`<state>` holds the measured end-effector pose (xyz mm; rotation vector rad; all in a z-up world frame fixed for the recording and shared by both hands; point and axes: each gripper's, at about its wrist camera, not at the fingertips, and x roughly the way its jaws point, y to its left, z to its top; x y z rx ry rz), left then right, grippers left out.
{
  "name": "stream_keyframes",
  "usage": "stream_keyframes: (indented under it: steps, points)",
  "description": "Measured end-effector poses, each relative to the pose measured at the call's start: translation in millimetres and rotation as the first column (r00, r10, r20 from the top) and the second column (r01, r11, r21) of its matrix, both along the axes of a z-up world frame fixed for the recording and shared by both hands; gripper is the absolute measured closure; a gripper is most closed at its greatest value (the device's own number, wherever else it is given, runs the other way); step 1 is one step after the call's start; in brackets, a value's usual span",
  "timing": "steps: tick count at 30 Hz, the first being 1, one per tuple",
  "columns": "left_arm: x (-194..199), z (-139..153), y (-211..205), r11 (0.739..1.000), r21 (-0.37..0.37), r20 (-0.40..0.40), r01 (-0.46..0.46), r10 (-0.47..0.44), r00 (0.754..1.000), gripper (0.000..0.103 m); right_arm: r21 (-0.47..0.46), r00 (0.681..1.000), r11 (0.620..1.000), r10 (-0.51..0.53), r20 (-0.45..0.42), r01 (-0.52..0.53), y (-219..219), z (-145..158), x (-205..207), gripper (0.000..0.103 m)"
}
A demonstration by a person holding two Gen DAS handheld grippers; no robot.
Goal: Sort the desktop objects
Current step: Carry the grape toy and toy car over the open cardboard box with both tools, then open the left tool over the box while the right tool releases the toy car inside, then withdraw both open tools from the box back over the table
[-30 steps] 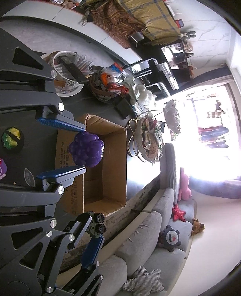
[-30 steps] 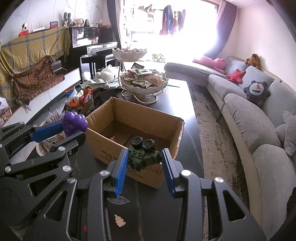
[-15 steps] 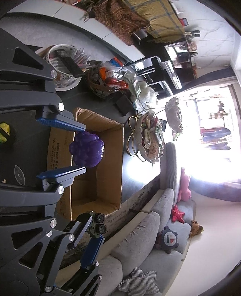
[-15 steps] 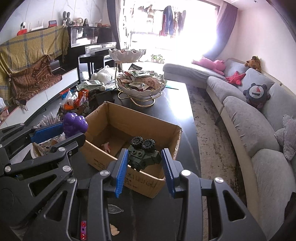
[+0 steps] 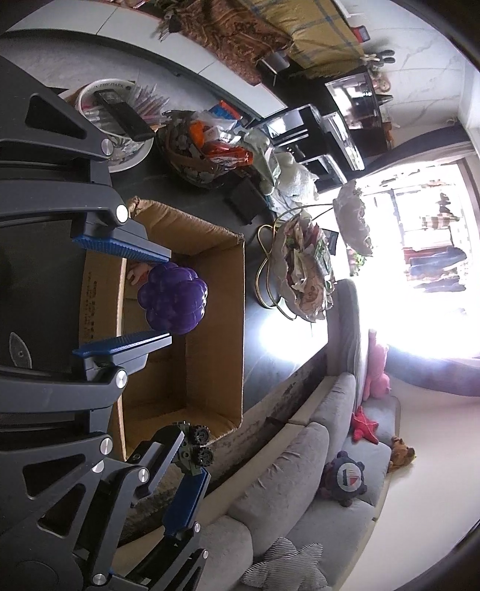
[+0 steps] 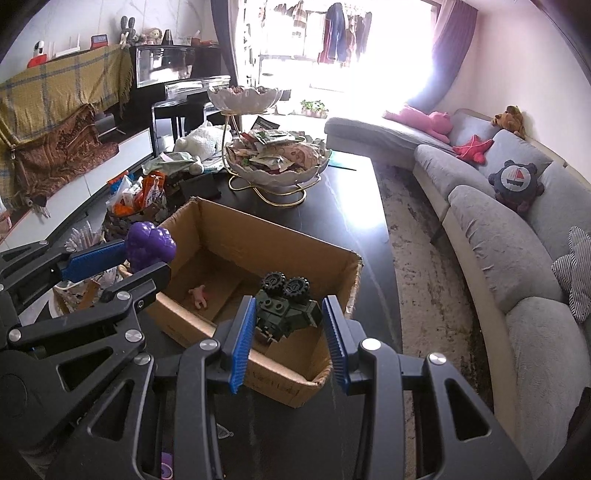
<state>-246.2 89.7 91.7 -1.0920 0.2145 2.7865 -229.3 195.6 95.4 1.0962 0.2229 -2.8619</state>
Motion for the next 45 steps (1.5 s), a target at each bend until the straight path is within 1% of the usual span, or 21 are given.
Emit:
stream_keyframes:
  steps: [20, 23, 25, 26, 27, 28, 31, 33, 35, 41, 43, 45]
  points:
    - [-29, -17, 10, 0.999, -0.049, 0.028, 0.013, -0.012, 1.000, 0.069, 0.014, 0.999, 1.000, -0.006, 0.040, 0.005, 5, -17, -27, 0.069]
    - [-37, -21, 11, 0.998, -0.059, 0.045, 0.000, 0.003, 0.999, 0.067, 0.021, 0.999, 1.000, -0.004, 0.041, 0.003, 5, -20, -32, 0.068]
    - [-42, -25, 9, 0.998, -0.058, 0.075, -0.011, 0.015, 0.997, 0.066, 0.017, 0.999, 1.000, 0.003, 0.049, -0.004, 7, -23, -36, 0.068]
    - [-45, -27, 8, 0.998, -0.057, 0.091, -0.017, 0.022, 0.996, 0.066, 0.012, 0.998, 1.000, 0.005, 0.058, -0.006, 8, -25, -39, 0.068]
    - [-46, -28, 6, 0.998, -0.051, 0.102, -0.023, 0.029, 0.994, 0.066, 0.013, 0.998, 1.000, 0.002, 0.063, -0.003, 8, -27, -40, 0.065]
    - [-46, -28, 3, 0.999, -0.044, 0.110, -0.031, 0.035, 0.993, 0.065, 0.014, 0.998, 1.000, -0.001, 0.067, 0.000, 9, -29, -41, 0.058]
    - [-43, -23, -2, 0.999, -0.026, 0.114, -0.045, 0.048, 0.992, 0.058, 0.013, 0.998, 1.000, -0.022, 0.056, 0.021, 12, -29, -40, 0.043]
    - [-41, -20, -6, 0.998, -0.013, 0.114, -0.055, 0.056, 0.992, 0.050, 0.016, 0.999, 0.999, -0.031, 0.039, 0.030, 13, -25, -37, 0.041]
    - [-37, -15, -9, 0.998, -0.005, 0.112, -0.065, 0.066, 0.992, 0.049, 0.012, 0.999, 0.999, -0.035, 0.031, 0.035, 14, -20, -33, 0.041]
    - [-17, 0, -16, 0.998, 0.003, 0.093, -0.067, 0.067, 0.993, 0.048, -0.018, 1.000, 1.000, -0.024, 0.014, 0.024, 11, -5, -17, 0.041]
    - [-9, 4, -19, 0.998, 0.007, 0.087, -0.068, 0.067, 0.994, 0.045, -0.030, 1.000, 0.999, -0.016, 0.007, 0.017, 10, -1, -11, 0.041]
    - [-1, 8, -22, 0.998, 0.007, 0.082, -0.065, 0.065, 0.995, 0.038, -0.037, 1.000, 0.999, -0.015, 0.002, 0.015, 9, 2, -4, 0.041]
